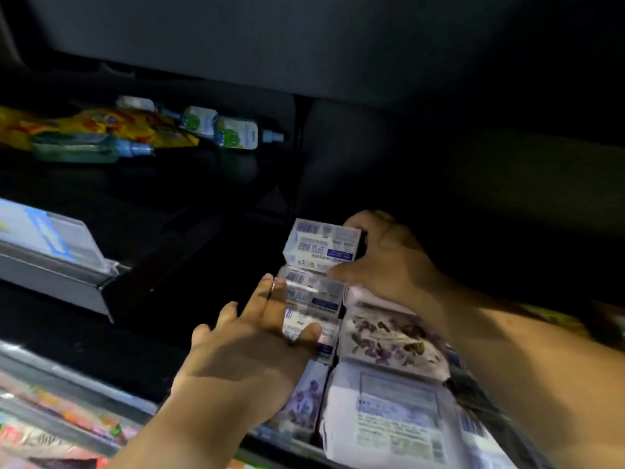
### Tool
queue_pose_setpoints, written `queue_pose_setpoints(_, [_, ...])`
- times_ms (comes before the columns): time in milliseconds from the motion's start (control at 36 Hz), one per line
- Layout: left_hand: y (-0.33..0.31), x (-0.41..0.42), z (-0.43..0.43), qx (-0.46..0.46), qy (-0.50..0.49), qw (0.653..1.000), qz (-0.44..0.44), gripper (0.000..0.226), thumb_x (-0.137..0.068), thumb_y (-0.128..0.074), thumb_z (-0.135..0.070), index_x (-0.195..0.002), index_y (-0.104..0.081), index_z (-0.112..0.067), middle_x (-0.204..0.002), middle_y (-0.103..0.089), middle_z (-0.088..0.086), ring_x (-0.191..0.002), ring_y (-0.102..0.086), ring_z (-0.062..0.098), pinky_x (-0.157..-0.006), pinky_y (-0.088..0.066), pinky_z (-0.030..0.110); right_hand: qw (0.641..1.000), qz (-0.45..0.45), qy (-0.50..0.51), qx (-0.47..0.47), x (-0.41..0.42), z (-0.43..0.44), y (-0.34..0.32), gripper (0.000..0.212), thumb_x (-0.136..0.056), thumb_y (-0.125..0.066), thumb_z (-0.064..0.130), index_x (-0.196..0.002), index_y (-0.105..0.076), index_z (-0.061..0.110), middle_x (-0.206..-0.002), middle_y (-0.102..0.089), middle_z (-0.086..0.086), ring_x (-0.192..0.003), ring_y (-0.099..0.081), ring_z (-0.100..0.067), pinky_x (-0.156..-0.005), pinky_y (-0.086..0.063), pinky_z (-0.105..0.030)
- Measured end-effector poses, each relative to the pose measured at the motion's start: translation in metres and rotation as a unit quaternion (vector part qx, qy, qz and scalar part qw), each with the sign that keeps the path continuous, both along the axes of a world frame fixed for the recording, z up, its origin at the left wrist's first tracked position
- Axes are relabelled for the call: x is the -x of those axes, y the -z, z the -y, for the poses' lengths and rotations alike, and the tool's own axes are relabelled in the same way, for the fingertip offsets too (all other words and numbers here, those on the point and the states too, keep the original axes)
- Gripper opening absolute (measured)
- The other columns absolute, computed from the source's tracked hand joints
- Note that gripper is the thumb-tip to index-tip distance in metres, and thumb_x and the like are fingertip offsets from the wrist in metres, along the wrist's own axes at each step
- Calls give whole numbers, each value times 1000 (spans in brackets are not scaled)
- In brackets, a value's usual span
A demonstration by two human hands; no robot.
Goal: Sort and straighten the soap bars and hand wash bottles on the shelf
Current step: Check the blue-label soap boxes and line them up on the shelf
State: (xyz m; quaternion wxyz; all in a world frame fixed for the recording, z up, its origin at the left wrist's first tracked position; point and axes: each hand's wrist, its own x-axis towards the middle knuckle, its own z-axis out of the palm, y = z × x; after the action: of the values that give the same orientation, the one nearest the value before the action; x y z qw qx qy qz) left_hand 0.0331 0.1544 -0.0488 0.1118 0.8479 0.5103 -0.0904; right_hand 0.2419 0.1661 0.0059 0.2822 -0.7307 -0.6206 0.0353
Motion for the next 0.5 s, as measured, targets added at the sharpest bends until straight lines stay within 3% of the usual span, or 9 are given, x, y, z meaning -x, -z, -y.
queue_pose_setpoints(167, [-7,-3,6,-3,-89,989,121,75,-89,-20,-79,-149,15,-52,-158,16,-33,-150,-11,21,-116,-20,49,994,1,-33,-103,2,25,-12,72,-66,-92,35,-127,-55,35,-115,-42,20,-101,-44,5,-85,-41,-11])
queue_pose_setpoints(278, [-9,-3,8,-12,-99,987,123,79,-86,-20,-82,-150,16,-51,-159,15,-32,-150,-14,20,-116,-23,47,994,-17,-16,-109,-16,50,-21,73,-68,-90,39,-129,-52,38,-119,-44,22,-103,-41,10,-81,-35,-1])
queue_pose_setpoints(333, [-20,-9,10,-29,-112,987,109,79,-86,-26,-82,-153,2,-49,-162,-1,-28,-147,-23,17,-113,-26,46,994,4,0,-111,-31,64,-24,73,-68,-89,42,-130,-51,38,-119,-46,21,-105,-43,8,-81,-35,-2])
queue_pose_setpoints(361, [-29,-11,11,-51,-114,987,97,74,-87,-30,-80,-151,-13,-47,-161,-20,-22,-142,-32,18,-110,-29,46,994,15,13,-109,-39,70,-25,73,-69,-89,42,-131,-51,36,-120,-48,18,-106,-45,4,-79,-35,-4])
queue_pose_setpoints(417, [-42,-15,9,-116,-99,984,91,54,-91,-41,-70,-134,-43,-37,-137,-56,-7,-125,-48,22,-100,-37,42,993,39,42,-106,-52,82,-24,74,-69,-88,40,-132,-53,29,-123,-55,9,-108,-51,-7,-79,-38,-16])
queue_pose_setpoints(500, [-49,-25,-14,-160,-89,969,164,41,-89,-56,-58,-116,-55,-26,-111,-67,6,-106,-60,31,-88,-50,36,992,36,82,-91,-73,100,-21,75,-66,-90,37,-131,-56,24,-124,-62,-2,-109,-60,-20,-87,-47,-32])
